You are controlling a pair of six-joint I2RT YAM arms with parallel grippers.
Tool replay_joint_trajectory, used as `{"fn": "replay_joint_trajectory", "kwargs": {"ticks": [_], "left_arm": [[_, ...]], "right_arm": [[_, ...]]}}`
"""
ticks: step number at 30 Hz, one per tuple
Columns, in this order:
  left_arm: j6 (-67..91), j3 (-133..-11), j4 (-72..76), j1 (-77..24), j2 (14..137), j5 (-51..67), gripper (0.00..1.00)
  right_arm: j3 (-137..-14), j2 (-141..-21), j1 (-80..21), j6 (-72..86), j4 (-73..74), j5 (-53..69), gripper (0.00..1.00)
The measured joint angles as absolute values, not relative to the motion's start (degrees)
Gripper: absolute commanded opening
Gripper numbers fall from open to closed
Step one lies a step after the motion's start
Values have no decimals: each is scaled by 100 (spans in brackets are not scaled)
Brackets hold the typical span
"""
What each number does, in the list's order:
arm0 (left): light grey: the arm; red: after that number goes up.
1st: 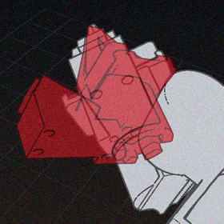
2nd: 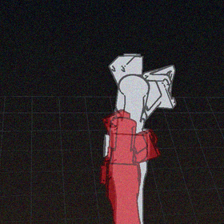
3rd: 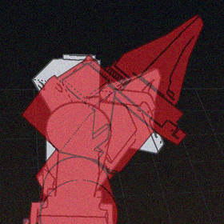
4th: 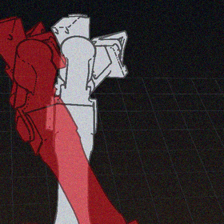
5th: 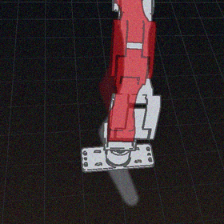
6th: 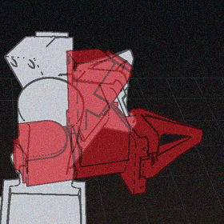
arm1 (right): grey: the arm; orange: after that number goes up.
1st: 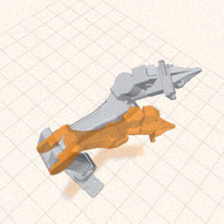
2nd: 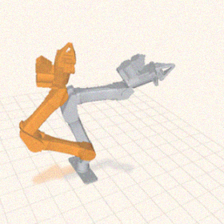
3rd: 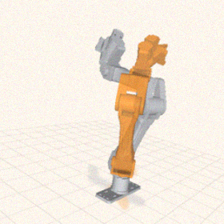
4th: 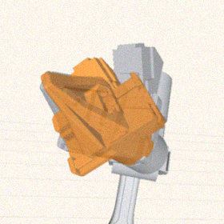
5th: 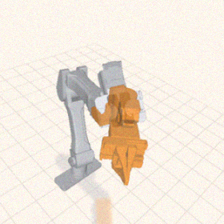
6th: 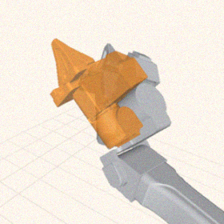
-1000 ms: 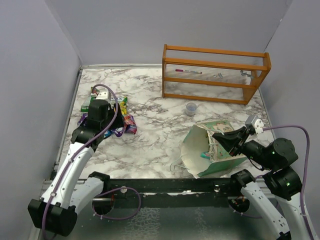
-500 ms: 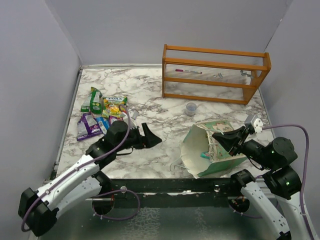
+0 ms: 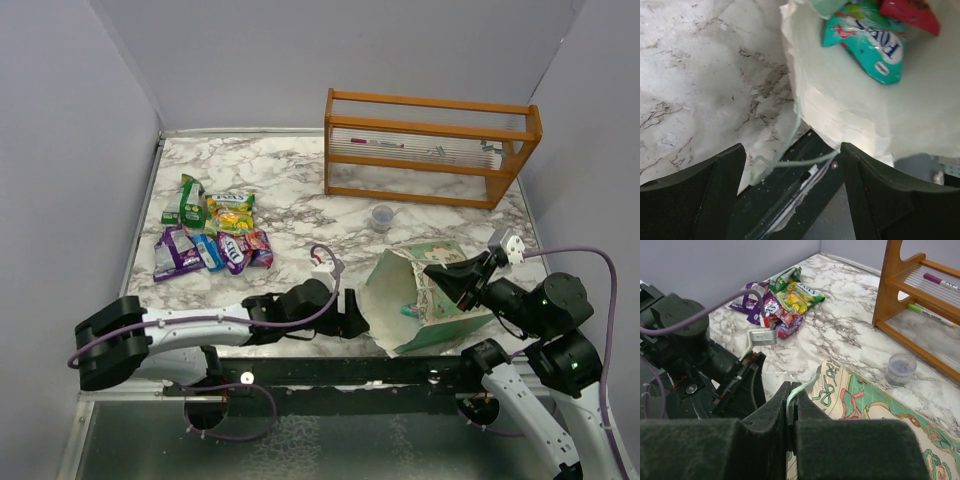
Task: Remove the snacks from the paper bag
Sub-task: Adjust the paper bag at the center of the board.
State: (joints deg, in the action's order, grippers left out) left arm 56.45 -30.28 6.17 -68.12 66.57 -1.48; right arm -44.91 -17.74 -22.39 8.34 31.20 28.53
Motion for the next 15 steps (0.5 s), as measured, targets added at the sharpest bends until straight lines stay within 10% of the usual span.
{"fn": "replay_joint_trajectory", "kwargs": {"ticks": [15], "left_arm": [[5970,-3830,1472,-6886,8291,-504,20]], "right_arm": [[-4493,-1946,-2239,965,3127,2550,2]]}}
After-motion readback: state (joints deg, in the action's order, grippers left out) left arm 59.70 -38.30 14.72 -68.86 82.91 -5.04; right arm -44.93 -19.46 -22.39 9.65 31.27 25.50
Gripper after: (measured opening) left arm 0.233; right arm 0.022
